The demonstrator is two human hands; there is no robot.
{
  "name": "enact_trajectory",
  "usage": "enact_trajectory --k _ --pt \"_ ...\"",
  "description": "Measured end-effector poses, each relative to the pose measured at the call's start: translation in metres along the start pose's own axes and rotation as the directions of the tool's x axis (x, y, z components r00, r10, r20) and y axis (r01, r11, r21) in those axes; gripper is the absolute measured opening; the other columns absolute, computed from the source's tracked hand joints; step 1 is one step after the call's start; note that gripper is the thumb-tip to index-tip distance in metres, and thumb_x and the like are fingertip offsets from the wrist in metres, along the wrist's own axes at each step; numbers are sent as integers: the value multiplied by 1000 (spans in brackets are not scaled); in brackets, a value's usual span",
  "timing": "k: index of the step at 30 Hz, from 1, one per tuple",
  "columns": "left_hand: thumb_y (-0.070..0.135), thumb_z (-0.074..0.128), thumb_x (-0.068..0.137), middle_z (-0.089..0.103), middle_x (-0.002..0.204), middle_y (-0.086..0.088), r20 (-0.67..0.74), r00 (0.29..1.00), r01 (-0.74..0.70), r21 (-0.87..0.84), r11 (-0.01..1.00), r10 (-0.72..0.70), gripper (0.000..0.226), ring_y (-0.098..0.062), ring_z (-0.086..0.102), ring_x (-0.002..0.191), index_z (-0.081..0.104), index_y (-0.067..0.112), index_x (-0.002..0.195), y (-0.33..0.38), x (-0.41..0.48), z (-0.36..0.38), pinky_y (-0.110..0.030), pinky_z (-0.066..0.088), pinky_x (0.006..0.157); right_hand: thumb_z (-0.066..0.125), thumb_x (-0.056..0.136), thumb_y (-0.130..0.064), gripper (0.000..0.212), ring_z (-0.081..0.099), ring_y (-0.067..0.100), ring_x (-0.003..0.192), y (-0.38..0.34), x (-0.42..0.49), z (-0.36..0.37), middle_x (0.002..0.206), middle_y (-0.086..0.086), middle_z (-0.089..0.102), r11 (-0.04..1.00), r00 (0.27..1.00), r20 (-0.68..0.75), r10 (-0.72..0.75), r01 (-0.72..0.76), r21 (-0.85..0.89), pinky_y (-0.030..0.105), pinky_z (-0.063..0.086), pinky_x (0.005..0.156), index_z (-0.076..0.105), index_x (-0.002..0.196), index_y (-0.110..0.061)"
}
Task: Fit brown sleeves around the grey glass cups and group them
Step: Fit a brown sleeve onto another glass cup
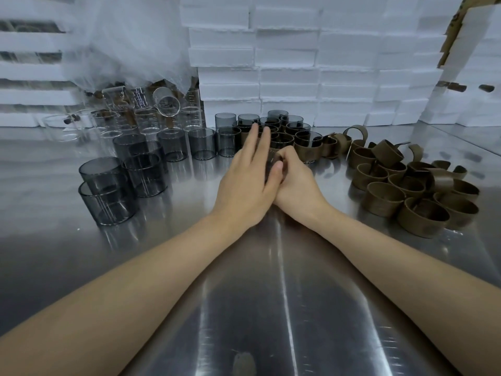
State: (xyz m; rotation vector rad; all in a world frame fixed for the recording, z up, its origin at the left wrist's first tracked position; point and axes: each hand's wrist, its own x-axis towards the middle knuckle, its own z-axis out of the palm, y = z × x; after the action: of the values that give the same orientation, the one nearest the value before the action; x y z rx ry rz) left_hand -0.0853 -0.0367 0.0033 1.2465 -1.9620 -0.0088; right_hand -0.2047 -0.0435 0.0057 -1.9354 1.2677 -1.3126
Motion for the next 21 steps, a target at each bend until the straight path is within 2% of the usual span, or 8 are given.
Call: enact_trajectory --k 4,6,8,12,15,17,19,21 --pt "40 43 102 54 137 9 35 957 277 -408 870 -288 48 -6 51 123 38 24 147 -2 6 -5 -11 37 93 75 64 -5 44 55 26 82 -1 -1 1 93 14 56 999 996 94 -5 2 32 40 49 70 40 87 -18" --pt "41 42 102 71 100 11 191 887 422 -707 567 -421 30 -6 67 97 60 25 119 -2 11 -9 -16 51 79 69 58 -7 46 52 21 77 -3 -2 -1 90 6 52 995 991 137 3 -17 100 34 44 63 36 86 -23" --pt "47 37 103 75 88 4 354 828 512 -794 329 -435 38 -10 71 85 66 21 104 -5 14 -8 -24 57 75 59 54 -6 48 48 13 77 -4 -3 -3 89 1 47 978 982 185 49 -85 191 28 40 61 33 89 -25" --pt "56 49 95 68 104 5 396 878 476 -782 402 -269 51 -7 67 85 51 19 129 -4 10 -4 -22 54 69 49 49 -1 59 49 15 91 -1 0 -4 101 6 48 913 972 179 154 -209 350 26 45 69 33 101 -24" --pt "50 73 71 51 123 29 408 896 440 -757 483 -177 102 -6 57 119 13 35 152 -6 7 -2 -26 51 96 47 59 -2 58 53 26 88 0 4 -3 115 17 56 819 955 183 233 -294 492 32 49 66 36 114 -19" --pt "48 71 67 37 142 25 414 896 435 -752 496 -159 117 -9 52 126 -4 32 155 -6 6 -2 -31 45 105 47 62 -6 59 56 22 72 1 6 -5 94 17 58 853 950 179 255 -308 420 28 48 58 35 119 -18" --pt "44 68 71 40 134 28 397 903 425 -772 473 -164 112 -1 64 100 -3 26 156 -7 6 -1 -21 53 87 48 66 -4 57 57 17 55 1 6 -8 74 13 59 939 965 149 215 -246 239 27 46 52 35 120 -16" --pt "36 67 77 46 120 28 373 909 416 -810 414 -184 102 2 68 86 4 22 156 -6 8 1 -17 54 72 50 76 0 50 56 10 44 1 7 -10 75 9 62 986 982 116 147 -155 60 27 44 47 37 123 -15"
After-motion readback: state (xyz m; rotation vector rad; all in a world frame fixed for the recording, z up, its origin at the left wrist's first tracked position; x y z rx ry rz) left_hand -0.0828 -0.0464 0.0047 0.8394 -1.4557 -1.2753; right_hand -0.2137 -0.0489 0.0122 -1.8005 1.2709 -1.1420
